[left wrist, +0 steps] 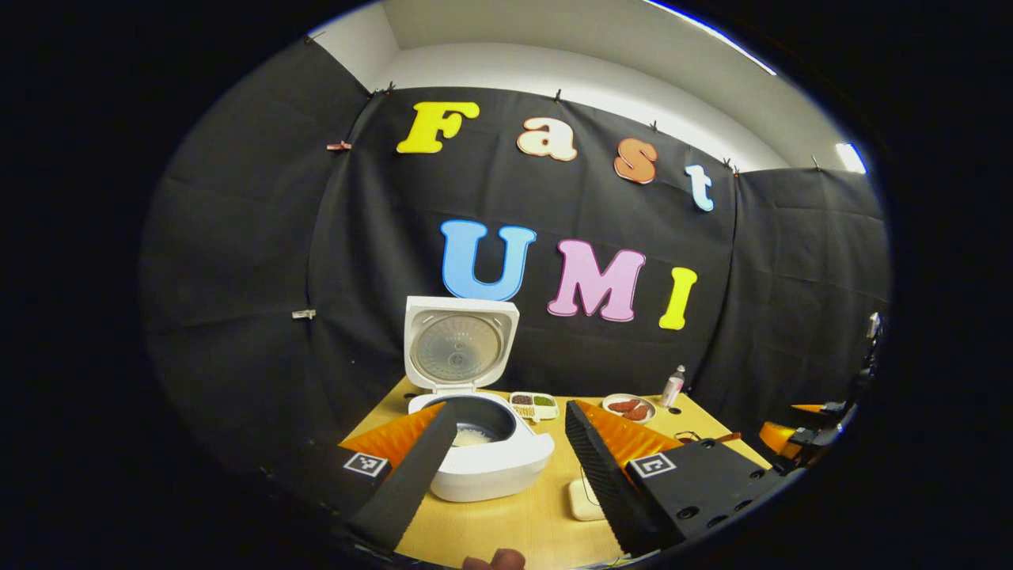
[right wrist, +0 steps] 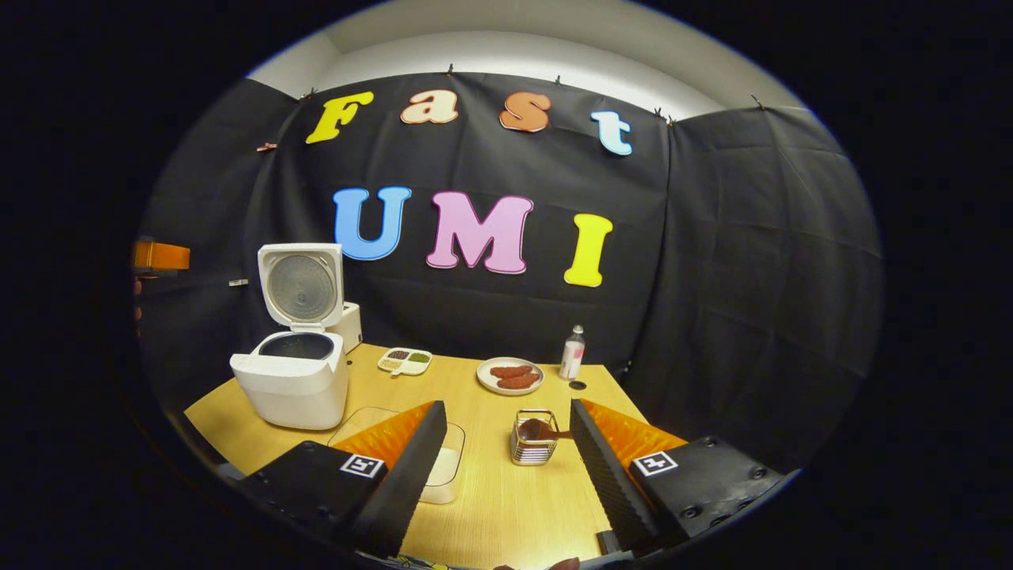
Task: Close the left gripper, press the button to open the rice cooker; take a wooden spoon from the chopstick holder with the right hand, scoop a spoonful of rice and pour it into the rice cooker, then put the wooden spoon back into the chopstick holder.
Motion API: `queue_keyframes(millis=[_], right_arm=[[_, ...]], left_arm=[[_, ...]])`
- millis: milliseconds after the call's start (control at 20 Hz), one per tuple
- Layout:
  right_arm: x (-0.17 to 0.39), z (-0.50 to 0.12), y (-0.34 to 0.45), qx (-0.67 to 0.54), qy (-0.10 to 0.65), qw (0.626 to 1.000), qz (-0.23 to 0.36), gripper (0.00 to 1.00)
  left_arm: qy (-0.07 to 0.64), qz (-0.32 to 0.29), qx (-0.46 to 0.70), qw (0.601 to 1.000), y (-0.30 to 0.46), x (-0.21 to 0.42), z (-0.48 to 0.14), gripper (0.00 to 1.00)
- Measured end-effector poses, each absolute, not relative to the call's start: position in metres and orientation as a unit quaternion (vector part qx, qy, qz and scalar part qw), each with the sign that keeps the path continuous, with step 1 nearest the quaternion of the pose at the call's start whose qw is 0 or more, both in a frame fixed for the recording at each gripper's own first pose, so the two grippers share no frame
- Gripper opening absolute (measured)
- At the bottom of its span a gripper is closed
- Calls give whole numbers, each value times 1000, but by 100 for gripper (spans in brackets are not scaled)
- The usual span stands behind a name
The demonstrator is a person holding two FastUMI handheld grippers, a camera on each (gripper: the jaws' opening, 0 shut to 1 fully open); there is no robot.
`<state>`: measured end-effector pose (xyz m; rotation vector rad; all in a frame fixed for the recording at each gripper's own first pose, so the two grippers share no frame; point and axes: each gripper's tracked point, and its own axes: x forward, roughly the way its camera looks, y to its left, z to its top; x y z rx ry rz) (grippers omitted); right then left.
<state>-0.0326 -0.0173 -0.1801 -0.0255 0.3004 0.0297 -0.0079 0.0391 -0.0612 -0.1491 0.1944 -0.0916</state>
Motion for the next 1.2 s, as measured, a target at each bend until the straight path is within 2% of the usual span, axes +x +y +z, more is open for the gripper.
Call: queue_keyframes(millis=[400,700,1000,1050,1100,1150,1200], right_arm=[[11,-282,-43,32,202,979,12,98],[47,-357,-75,91,240,967,-3,94],[84,-405,-101,150,254,955,-30,71],[89,-409,-101,157,253,954,-29,51],[95,-406,-100,161,247,955,-29,57],[101,-404,-100,164,241,956,-29,57],[105,-402,-100,166,235,957,-30,48]], left_arm=[[115,-36,-28,992,27,-6,-63,95],[133,-22,-52,989,15,-3,-74,95],[161,18,-57,985,23,-7,-91,95],[164,22,-56,985,21,-7,-93,94],[167,26,-55,984,20,-8,-95,94],[170,28,-57,983,17,-9,-98,94],[172,30,-59,983,16,-10,-98,94]])
